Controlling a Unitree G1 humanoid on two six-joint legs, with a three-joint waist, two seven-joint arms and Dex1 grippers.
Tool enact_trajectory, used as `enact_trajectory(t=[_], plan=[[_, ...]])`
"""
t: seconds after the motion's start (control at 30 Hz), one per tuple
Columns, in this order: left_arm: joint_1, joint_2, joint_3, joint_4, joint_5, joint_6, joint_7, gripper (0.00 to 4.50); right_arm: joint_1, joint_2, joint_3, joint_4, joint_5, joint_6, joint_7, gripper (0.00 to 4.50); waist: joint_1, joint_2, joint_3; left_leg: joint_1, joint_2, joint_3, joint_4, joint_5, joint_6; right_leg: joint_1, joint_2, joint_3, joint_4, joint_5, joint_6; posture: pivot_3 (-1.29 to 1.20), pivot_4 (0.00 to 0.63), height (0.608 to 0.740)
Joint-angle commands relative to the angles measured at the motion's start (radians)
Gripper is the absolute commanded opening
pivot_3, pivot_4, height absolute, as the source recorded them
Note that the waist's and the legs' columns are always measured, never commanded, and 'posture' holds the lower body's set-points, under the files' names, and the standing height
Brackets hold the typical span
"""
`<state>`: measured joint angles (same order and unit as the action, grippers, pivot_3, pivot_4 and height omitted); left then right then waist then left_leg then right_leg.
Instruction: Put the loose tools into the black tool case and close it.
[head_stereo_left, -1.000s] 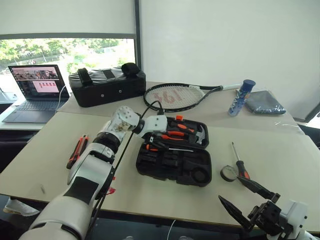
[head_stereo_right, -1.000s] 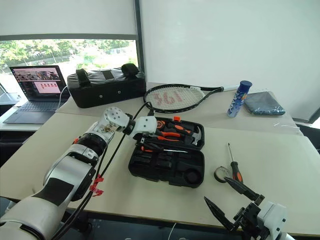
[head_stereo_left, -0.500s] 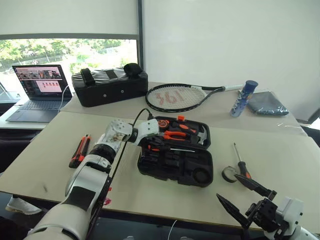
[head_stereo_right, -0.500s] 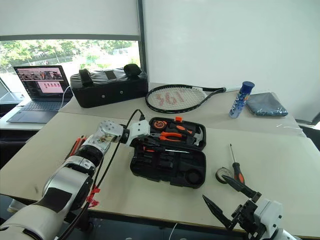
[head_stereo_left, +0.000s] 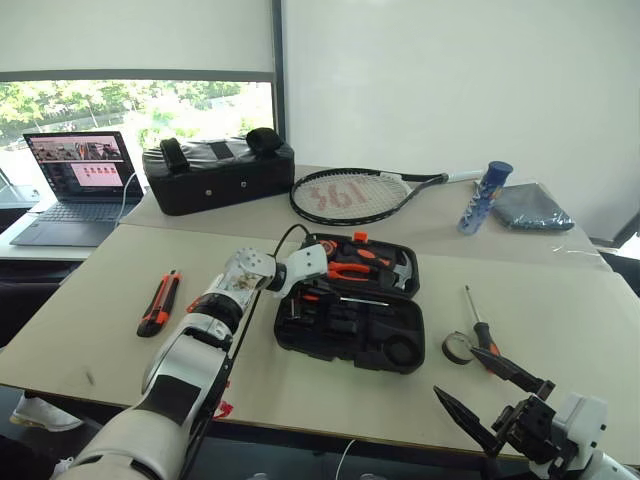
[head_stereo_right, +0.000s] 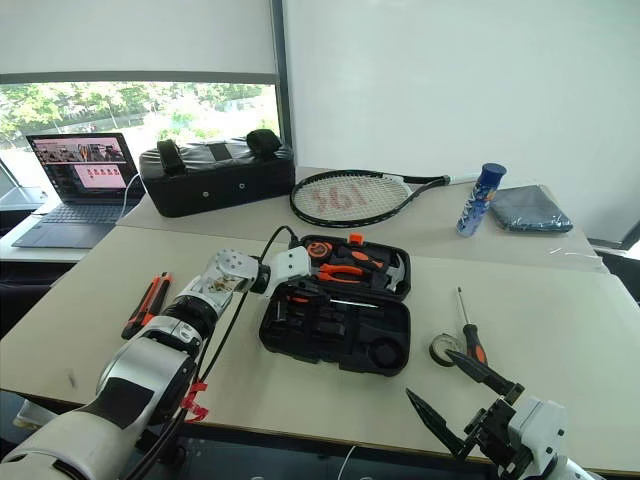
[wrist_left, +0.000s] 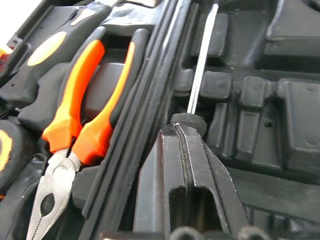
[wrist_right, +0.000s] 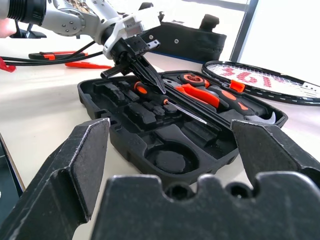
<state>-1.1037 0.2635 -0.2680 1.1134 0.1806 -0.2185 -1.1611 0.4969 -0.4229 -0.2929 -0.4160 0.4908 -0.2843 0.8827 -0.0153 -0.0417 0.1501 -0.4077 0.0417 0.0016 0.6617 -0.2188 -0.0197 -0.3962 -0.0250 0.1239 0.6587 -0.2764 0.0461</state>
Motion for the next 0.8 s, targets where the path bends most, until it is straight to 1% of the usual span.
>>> enact_trajectory(t=[0.03,0.07,0.2,0.3,0.4,0.5,0.53,0.57,0.6,0.63,0.67,0.73,0.77,0.8], plan=[[0.026,-0.013,-0.063,0.01,0.061,0.036,-0.019,0.02,0.003,-0.008,-0.017,-0.037,0.004,-0.024,-0.01,4.5,0.0,0.0,0.0,0.003,0.0,0.0,0.0,0.0,0.0,0.003,0.0,0.0,-0.001,-0.001,0.001,0.0,0.15,0.74],[0.029,-0.017,-0.073,0.01,0.071,0.053,-0.018,0.02,0.002,-0.008,-0.017,-0.038,0.003,-0.023,-0.012,4.5,-0.001,0.001,0.0,0.005,0.0,0.0,0.0,0.0,0.0,0.006,0.0,0.0,-0.002,-0.003,0.006,0.0,0.15,0.74],[0.035,-0.03,-0.066,-0.002,0.068,0.069,0.024,0.02,-0.001,-0.01,-0.014,-0.042,0.002,-0.02,-0.019,4.5,0.0,0.002,-0.003,0.007,0.0,0.0,0.0,0.0,0.0,0.008,0.0,0.0,-0.002,-0.004,0.007,0.0,0.15,0.74],[0.046,-0.023,0.009,-0.056,-0.02,0.016,0.006,0.02,-0.009,-0.011,-0.009,-0.043,0.001,-0.017,-0.023,4.5,0.0,0.003,-0.004,0.008,0.0,0.0,0.0,0.0,0.0,0.009,0.0,0.0,-0.002,-0.004,0.007,0.0,0.15,0.74],[0.073,0.016,0.07,-0.142,-0.091,0.029,-0.032,0.02,-0.031,-0.019,-0.012,-0.038,0.008,-0.009,-0.024,4.5,-0.004,0.003,-0.003,0.007,0.0,0.0,0.0,0.0,0.0,0.008,0.0,0.0,-0.001,-0.004,0.007,0.0,0.15,0.74],[0.141,0.088,0.194,-0.406,-0.273,0.174,-0.112,0.02,-0.066,-0.047,-0.016,-0.022,0.037,0.015,-0.007,4.5,-0.013,0.004,-0.002,0.003,0.001,0.0,0.0,0.0,0.0,0.004,0.0,0.0,-0.001,-0.003,0.004,0.0,0.15,0.74],[0.177,0.121,0.228,-0.485,-0.318,0.213,-0.126,0.52,-0.076,-0.06,-0.015,-0.015,0.047,0.024,0.003,4.5,-0.02,0.004,-0.002,0.002,0.001,0.0,0.0,0.0,0.0,0.003,0.0,0.0,0.0,-0.002,0.003,0.0,0.15,0.74],[0.22,0.155,0.252,-0.544,-0.342,0.214,-0.132,0.68,-0.087,-0.069,-0.014,-0.009,0.055,0.03,0.01,4.5,-0.025,0.004,-0.002,0.002,0.002,0.0,0.0,0.0,0.0,0.002,0.0,0.0,0.0,-0.001,0.002,0.0,0.15,0.74],[0.253,0.179,0.265,-0.592,-0.358,0.221,-0.133,1.06,-0.093,-0.075,-0.013,-0.005,0.06,0.033,0.014,4.5,-0.028,0.004,-0.002,0.002,0.002,-0.001,0.0,0.0,0.0,0.002,0.0,0.0,0.001,-0.001,-0.001,0.0,0.15,0.74],[0.316,0.218,0.303,-0.648,-0.39,0.241,-0.132,1.44,-0.103,-0.084,-0.008,0.001,0.066,0.04,0.024,4.5,-0.031,0.005,-0.002,0.003,0.002,-0.001,0.0,0.0,0.0,0.002,0.001,0.0,0.001,-0.001,-0.001,0.0,0.15,0.74],[0.38,0.251,0.35,-0.696,-0.422,0.249,-0.117,1.74,-0.113,-0.091,-0.004,0.007,0.075,0.046,0.034,4.5,-0.033,0.006,-0.003,0.004,0.002,-0.001,-0.001,0.0,0.0,0.003,0.001,0.0,0.001,-0.001,-0.001,0.0,0.15,0.74],[0.532,0.325,0.461,-0.789,-0.471,0.308,-0.057,2.48,-0.128,-0.104,0.004,0.015,0.09,0.054,0.057,4.5,-0.04,0.009,-0.004,0.008,0.003,0.0,-0.002,0.0,0.0,0.006,0.0,0.0,0.001,-0.002,-0.002,0.0,0.15,0.74],[0.611,0.353,0.523,-0.837,-0.498,0.33,-0.026,2.79,-0.134,-0.107,0.007,0.017,0.101,0.064,0.063,4.5,-0.043,0.01,-0.004,0.009,0.003,0.0,-0.003,-0.001,0.0,0.007,0.0,0.001,0.001,-0.002,-0.003,0.0,0.15,0.74],[0.676,0.374,0.569,-0.881,-0.517,0.359,0.006,3.21,-0.14,-0.109,0.011,0.019,0.104,0.066,0.07,4.5,-0.043,0.009,-0.003,0.009,0.004,0.0,-0.003,-0.001,0.0,0.007,0.0,0.0,0.002,-0.002,-0.003,0.0,0.15,0.74]])
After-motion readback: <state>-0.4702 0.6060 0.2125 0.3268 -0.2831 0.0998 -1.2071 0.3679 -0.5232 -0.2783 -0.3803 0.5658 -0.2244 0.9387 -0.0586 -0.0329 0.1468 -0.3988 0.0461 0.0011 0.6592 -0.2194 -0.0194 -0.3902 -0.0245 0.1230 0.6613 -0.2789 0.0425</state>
